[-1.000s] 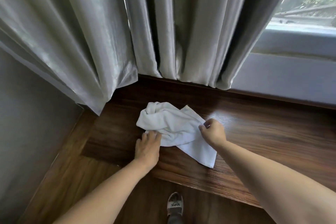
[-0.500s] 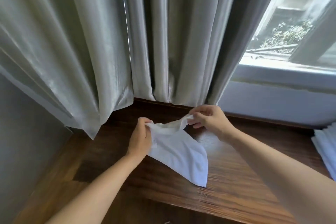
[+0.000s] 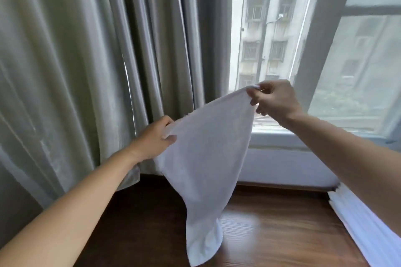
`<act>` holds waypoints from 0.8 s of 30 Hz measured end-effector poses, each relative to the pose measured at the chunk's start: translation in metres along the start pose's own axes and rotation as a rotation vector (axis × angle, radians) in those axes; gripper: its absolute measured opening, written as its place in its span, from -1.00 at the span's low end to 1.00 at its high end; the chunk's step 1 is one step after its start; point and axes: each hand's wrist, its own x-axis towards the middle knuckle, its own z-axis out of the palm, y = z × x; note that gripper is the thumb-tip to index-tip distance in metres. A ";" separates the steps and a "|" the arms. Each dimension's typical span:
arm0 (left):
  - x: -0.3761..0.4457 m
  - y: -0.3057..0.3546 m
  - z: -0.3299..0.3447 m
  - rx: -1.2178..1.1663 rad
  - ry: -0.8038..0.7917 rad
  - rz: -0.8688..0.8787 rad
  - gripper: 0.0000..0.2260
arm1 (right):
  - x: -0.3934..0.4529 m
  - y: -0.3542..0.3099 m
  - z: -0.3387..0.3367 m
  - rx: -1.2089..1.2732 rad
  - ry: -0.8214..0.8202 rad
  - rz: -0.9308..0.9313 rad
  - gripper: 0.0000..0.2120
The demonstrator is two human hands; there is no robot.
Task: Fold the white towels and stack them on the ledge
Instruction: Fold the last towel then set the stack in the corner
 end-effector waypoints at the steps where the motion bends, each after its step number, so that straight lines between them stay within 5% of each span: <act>1: 0.004 0.009 -0.013 -0.034 0.038 0.026 -0.86 | 0.004 -0.005 -0.017 -0.015 0.042 -0.017 -0.85; 11: 0.045 0.123 -0.058 -0.638 0.345 0.059 -0.92 | 0.036 -0.034 -0.125 0.176 0.093 0.175 -0.87; 17: 0.085 0.141 -0.062 -0.452 0.254 0.009 -0.70 | 0.055 -0.027 -0.158 0.180 0.042 0.218 -0.89; 24: 0.114 0.171 -0.056 -0.622 0.284 0.021 -0.82 | 0.073 -0.019 -0.179 0.248 0.114 0.253 -0.81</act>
